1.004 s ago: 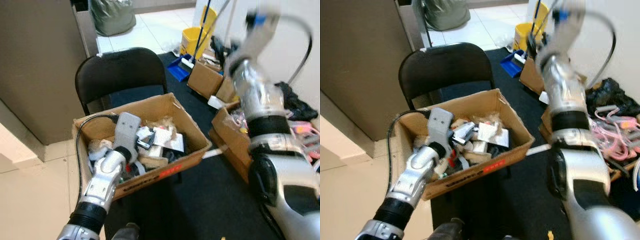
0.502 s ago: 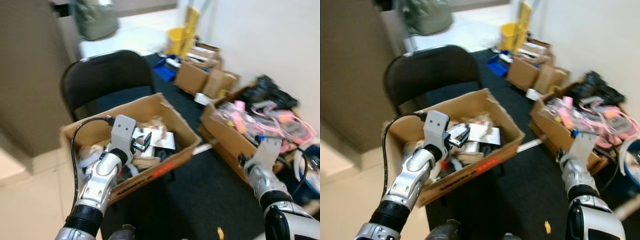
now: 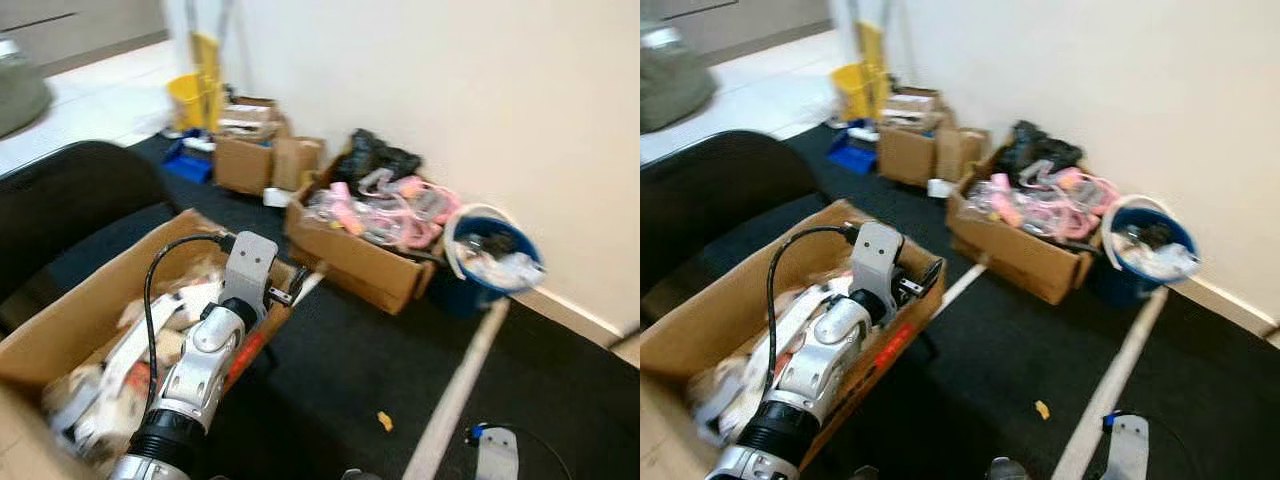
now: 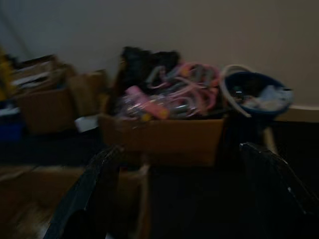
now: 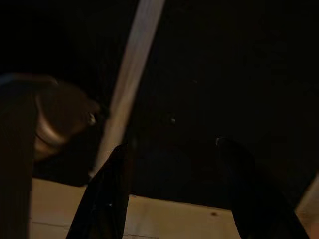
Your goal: Picking trash to rubbish bin
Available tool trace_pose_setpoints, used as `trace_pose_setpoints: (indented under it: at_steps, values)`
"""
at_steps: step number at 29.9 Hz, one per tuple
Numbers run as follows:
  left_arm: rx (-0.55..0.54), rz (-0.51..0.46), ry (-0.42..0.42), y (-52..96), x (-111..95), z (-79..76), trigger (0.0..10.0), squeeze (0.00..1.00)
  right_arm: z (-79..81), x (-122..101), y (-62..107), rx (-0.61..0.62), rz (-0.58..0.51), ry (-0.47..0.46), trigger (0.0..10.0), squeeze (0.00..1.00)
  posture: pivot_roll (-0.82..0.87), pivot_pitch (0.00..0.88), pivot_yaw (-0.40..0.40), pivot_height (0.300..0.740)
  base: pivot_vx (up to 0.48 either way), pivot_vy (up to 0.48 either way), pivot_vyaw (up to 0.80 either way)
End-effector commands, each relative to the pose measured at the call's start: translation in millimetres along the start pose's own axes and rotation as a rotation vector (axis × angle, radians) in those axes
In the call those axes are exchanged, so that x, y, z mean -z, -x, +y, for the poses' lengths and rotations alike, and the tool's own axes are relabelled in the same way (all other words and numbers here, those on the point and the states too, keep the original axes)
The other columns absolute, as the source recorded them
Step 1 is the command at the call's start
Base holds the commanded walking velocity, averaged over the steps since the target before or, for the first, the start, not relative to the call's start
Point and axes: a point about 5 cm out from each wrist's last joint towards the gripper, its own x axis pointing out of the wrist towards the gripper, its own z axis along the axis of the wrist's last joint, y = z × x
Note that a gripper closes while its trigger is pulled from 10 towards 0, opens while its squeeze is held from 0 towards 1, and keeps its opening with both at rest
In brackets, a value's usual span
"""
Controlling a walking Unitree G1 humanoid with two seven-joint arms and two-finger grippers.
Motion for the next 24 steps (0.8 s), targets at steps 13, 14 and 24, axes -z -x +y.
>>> trace_pose_setpoints:
  at_steps: [13,14,24]
  values:
    - [-0.007,-0.004,-0.032,-2.5,0.8,-3.0,10.0,0.0,8.3,14.2,1.2,-0.051,0.009,0.311,10.0,0.0,0.1,0.084,-0.022,0.74,0.0,0.0,-0.8]
    - [-0.007,-0.004,-0.032,-2.5,0.8,-3.0,10.0,0.0,8.3,14.2,1.2,-0.051,0.009,0.311,10.0,0.0,0.1,0.084,-0.022,0.74,0.0,0.0,-0.8]
    - [0.005,-0.004,-0.024,-4.7,1.0,-7.7,10.0,0.0,7.2,21.6,1.6,-0.061,0.02,0.377,10.0,0.0,0.09,0.088,-0.029,0.74,0.0,0.0,-0.8]
